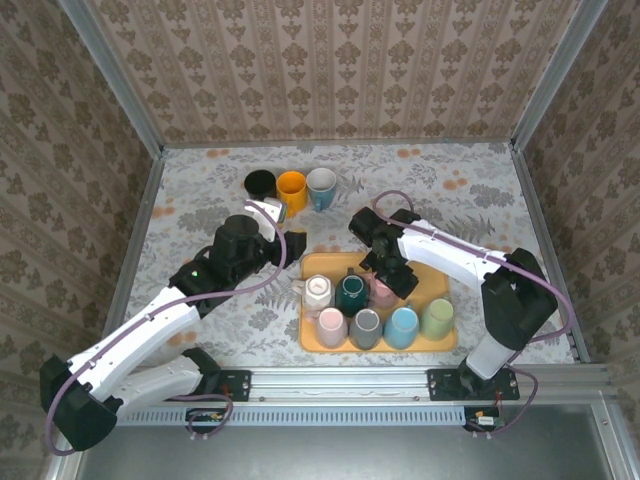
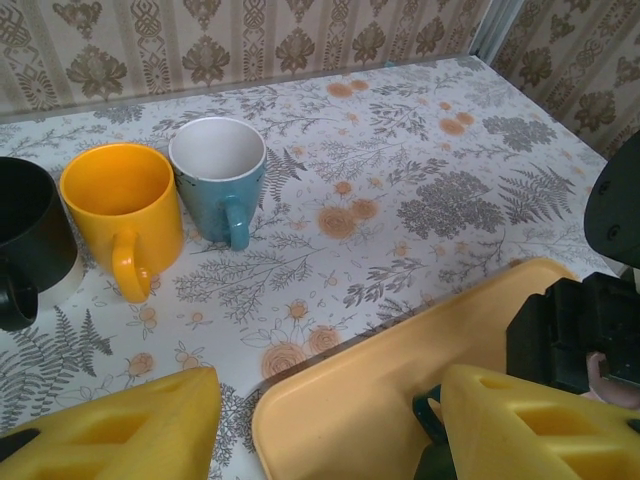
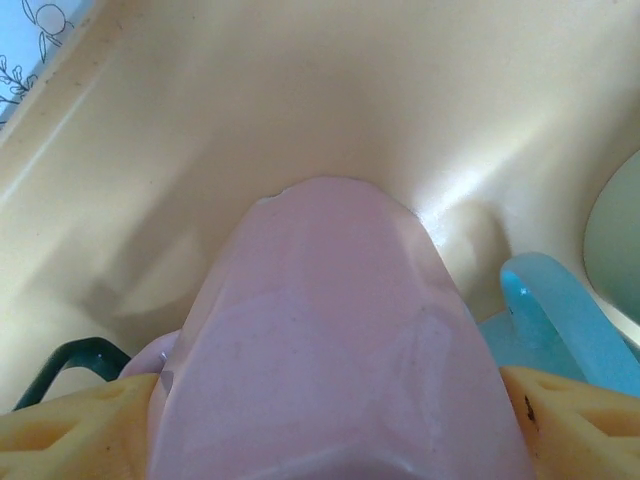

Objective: Turn the mug right side up

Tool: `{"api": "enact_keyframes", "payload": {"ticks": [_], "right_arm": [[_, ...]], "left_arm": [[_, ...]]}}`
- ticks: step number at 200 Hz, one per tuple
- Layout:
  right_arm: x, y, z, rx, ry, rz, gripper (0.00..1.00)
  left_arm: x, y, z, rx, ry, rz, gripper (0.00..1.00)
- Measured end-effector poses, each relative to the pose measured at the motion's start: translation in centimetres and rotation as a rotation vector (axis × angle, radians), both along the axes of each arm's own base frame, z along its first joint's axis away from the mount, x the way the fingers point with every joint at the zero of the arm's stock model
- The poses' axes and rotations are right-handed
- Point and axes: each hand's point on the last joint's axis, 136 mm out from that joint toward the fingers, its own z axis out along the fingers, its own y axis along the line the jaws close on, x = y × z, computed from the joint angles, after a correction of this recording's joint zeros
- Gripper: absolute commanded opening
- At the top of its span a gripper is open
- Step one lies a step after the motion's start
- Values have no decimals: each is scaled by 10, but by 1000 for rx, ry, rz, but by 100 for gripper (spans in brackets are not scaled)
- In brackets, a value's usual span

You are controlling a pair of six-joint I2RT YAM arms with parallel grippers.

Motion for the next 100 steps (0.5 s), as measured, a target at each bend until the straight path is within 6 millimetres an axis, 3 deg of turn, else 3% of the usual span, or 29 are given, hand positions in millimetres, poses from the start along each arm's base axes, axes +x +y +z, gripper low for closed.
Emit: {"api": "enact_keyframes", "payload": {"ticks": [29,75,100], "right_arm": [[1,0,3,6,-16,-6,52],[4,-7,10,-22,-48,-3,51],[9,-18,30,-35,-116,0,50]], "left_arm": [[-1,-1,0,4,-3,-3,62],[-1,0,0,18,-15,-2,62],[0,0,0,23,-19,0,62]]}}
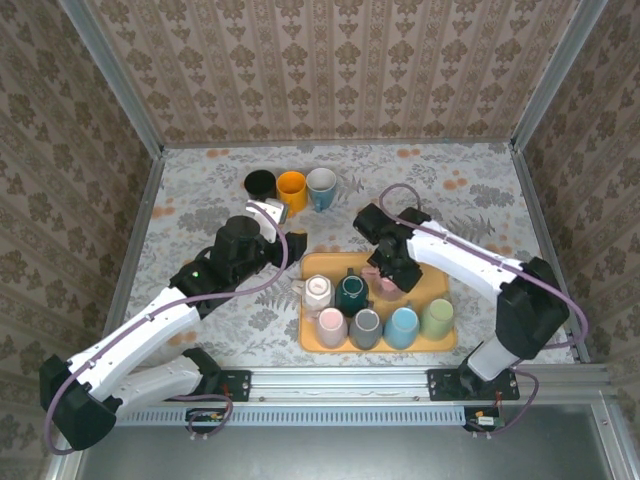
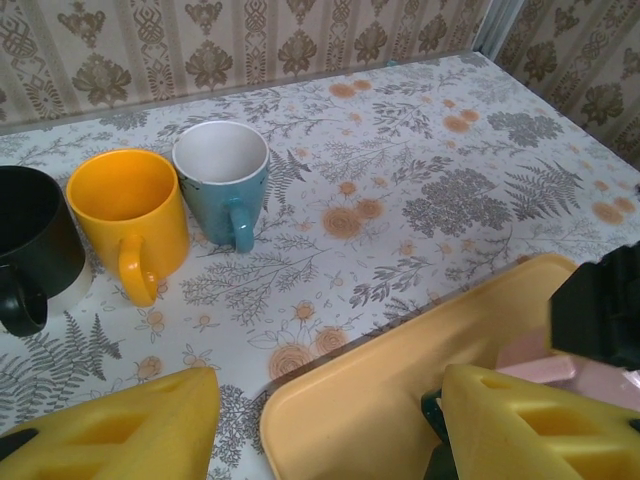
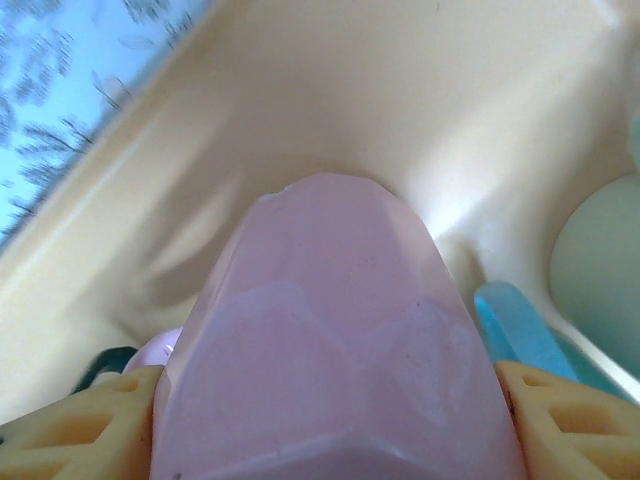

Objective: Turn the mug right side up

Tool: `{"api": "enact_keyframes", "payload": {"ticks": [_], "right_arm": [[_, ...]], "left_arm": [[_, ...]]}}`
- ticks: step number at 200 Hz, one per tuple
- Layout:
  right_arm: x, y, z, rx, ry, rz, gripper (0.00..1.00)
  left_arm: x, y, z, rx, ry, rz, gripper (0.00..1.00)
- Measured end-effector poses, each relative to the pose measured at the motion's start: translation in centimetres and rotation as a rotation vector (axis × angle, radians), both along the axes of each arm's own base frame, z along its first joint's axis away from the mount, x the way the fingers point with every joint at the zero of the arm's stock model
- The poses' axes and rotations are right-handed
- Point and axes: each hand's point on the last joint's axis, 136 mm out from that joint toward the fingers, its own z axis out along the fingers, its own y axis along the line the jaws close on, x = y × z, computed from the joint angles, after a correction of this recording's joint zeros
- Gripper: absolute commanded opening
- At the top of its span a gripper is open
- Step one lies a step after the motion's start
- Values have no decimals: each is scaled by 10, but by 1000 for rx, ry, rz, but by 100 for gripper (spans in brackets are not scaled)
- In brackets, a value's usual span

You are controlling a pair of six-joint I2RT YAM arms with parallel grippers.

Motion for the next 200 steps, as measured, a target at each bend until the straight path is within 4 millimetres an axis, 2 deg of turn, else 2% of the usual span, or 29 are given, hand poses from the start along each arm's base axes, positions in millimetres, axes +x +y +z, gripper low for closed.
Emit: {"api": "enact_keyframes", "payload": {"ticks": [27,56,91,120,133,155,173,200], "right_arm": [[9,-10,35,41,-130,31,46],[24,-6,78,122,-350,162,46],[39,16,134,168,-651,462,46],[47,43,176,175,-862,707,48],[47,52,187,175,-946,794,47],[40,63,199,171,-1114,921,48],[35,71,206,159,-1213,1005,49],[29,84,223,165,-1338,1093,48]], "left_arm": [[0,1,0,2,-2,3,63],[-1,3,5,-7,-12,4,65],[-12,-4,19,-56,15,-51,68],[-32,-22,54,-207,89,-186,70],[-42,-28,68,-294,131,-237,75],[-58,-32,84,-476,209,-290,73],[-65,-32,89,-630,287,-303,69],[-63,-39,89,-801,411,-310,64]]}}
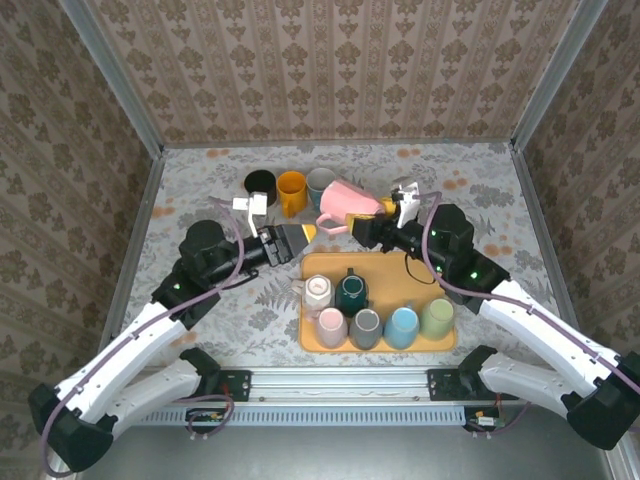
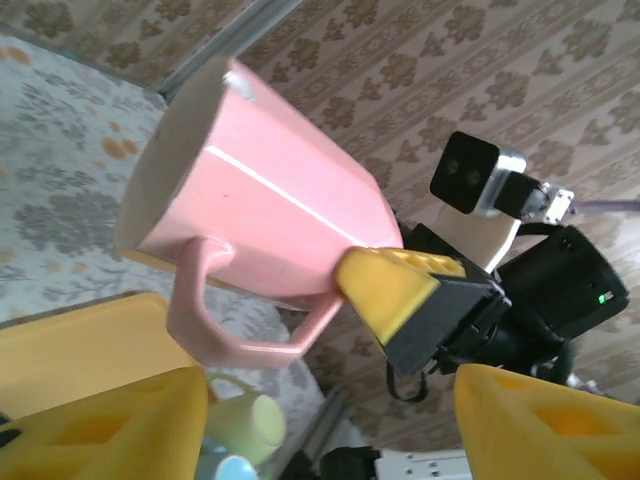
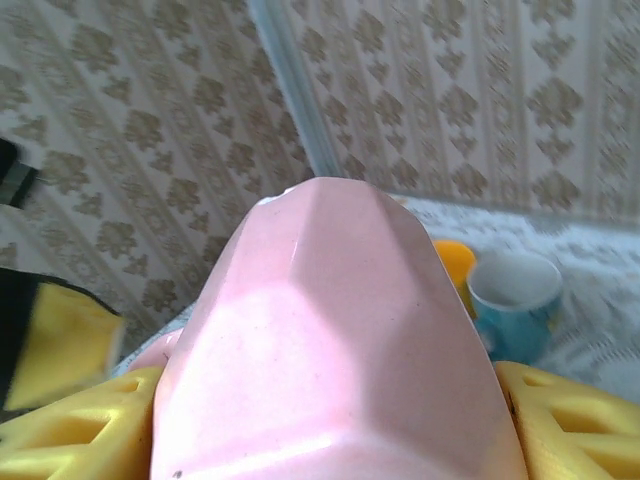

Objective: Turn the mug right side up

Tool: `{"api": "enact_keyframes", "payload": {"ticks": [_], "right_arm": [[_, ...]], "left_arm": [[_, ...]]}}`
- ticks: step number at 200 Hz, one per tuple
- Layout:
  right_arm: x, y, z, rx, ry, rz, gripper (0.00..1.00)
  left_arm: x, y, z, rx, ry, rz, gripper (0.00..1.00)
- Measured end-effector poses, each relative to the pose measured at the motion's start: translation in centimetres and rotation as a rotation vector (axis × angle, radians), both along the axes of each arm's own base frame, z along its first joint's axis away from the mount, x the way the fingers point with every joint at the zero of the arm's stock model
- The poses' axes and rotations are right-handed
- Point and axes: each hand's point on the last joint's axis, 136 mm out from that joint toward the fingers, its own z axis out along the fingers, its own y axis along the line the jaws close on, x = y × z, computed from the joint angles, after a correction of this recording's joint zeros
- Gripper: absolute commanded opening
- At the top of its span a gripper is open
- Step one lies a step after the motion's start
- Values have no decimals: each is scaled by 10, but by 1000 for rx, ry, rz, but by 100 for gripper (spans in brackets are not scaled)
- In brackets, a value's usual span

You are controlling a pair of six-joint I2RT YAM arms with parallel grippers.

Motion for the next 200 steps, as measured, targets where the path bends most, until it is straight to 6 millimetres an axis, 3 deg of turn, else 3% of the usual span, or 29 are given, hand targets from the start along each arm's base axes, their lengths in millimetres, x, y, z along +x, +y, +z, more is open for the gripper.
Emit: {"api": "enact_keyframes", "payload": {"ticks": [74,116,156,200], "right_arm": [[-28,1,45,108,-203,105,46],[-38,-1,44,134,-232,127,46],[-42,2,42,140,-236,154,47],[-40,-1,40,128,-251,141,48]], "left_arm": [[1,-7,10,-184,181,-47,53],[0,-8,18,-219,184,-60,47],[-3,-20,17,-224,185,-118,38],[-4,-26,18,-236,190,-142,19]]}}
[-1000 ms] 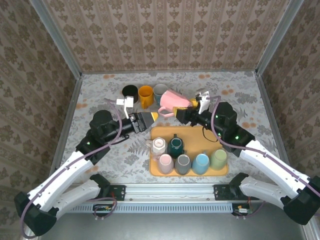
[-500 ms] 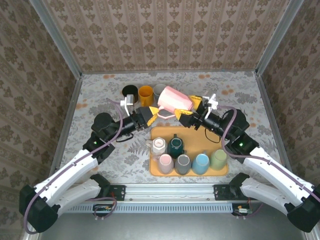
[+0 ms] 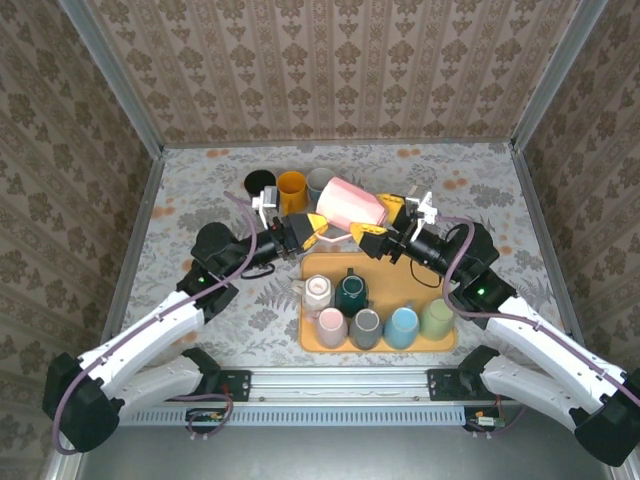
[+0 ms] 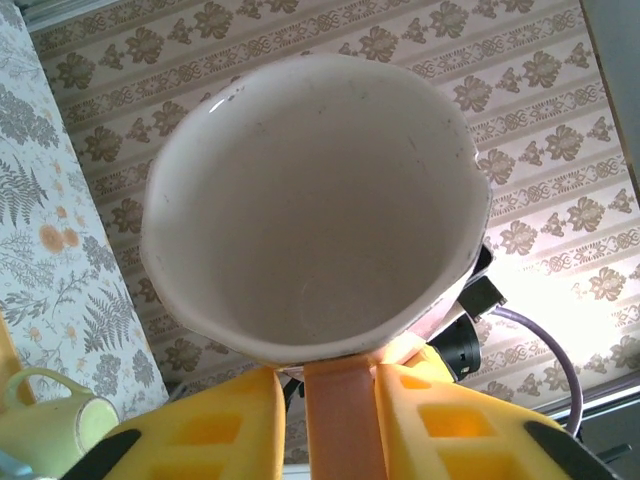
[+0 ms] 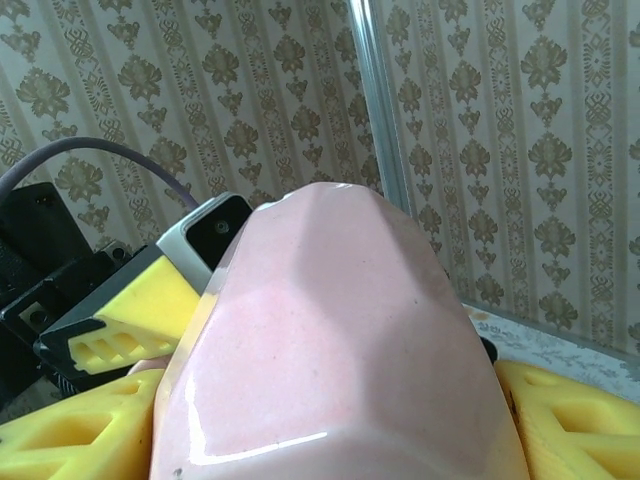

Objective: Turn the mug right side up

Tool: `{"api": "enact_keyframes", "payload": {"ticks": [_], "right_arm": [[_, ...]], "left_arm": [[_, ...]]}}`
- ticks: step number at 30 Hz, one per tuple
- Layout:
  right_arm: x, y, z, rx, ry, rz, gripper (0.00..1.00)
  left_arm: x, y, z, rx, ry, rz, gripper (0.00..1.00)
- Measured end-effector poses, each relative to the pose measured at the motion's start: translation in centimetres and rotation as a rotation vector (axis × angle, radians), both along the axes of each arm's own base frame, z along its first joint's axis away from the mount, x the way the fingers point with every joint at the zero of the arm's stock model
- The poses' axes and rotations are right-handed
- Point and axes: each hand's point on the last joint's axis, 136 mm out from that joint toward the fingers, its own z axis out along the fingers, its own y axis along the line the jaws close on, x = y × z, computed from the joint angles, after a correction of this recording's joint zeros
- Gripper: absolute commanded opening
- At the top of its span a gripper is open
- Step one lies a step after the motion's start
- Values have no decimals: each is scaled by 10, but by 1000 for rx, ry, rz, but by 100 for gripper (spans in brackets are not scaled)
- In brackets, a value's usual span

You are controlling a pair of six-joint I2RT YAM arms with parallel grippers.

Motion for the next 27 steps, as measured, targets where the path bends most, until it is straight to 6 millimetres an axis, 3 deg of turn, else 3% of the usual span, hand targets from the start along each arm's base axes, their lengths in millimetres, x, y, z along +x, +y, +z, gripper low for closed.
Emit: {"api": "enact_keyframes", "payload": {"ticks": [5,6,8,11,19,22,27], "right_arm": [[2,-5,2,-5,-24,-27,50],[2,-6,3,-3,-29,-33,50],[2,-8,5,-1,-37,-42,50],[1,-9,6,4,-36,-44,50],[-4,-2,-1,-2,-7,-12,51],[-4,-2,-2,-5,-4,-12,51],[-4,-3,-2,-21,-23,-17,55]], "left_arm": [[3,-5,2,1,12,-12,5],[3,-6,3,-1,12,-18,7],[4,-8,4,-4,9,-24,26],[2,-11,5,-1,-4,-38,39],[-16,-22,-2,24,-24,-127,42],[-18,-25,-4,30,-27,-140,33],[-20,-26,0,28,-21,-151,6]]}}
